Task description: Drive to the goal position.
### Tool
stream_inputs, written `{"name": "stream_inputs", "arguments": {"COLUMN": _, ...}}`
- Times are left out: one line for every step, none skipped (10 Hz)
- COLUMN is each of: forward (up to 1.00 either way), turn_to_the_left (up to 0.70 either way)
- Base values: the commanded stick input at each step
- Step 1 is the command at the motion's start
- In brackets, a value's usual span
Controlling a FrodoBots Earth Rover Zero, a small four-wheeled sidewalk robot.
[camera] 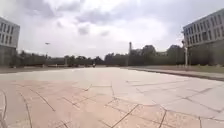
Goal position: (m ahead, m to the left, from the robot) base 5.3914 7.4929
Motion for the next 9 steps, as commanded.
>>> {"name": "stream_inputs", "arguments": {"forward": 1.00, "turn_to_the_left": 0.02}}
{"name": "stream_inputs", "arguments": {"forward": 1.00, "turn_to_the_left": 0.13}}
{"name": "stream_inputs", "arguments": {"forward": 1.00, "turn_to_the_left": 0.40}}
{"name": "stream_inputs", "arguments": {"forward": 1.00, "turn_to_the_left": 0.28}}
{"name": "stream_inputs", "arguments": {"forward": 1.00, "turn_to_the_left": 0.03}}
{"name": "stream_inputs", "arguments": {"forward": 1.00, "turn_to_the_left": 0.02}}
{"name": "stream_inputs", "arguments": {"forward": 1.00, "turn_to_the_left": 0.02}}
{"name": "stream_inputs", "arguments": {"forward": 1.00, "turn_to_the_left": 0.02}}
{"name": "stream_inputs", "arguments": {"forward": 1.00, "turn_to_the_left": 0.02}}
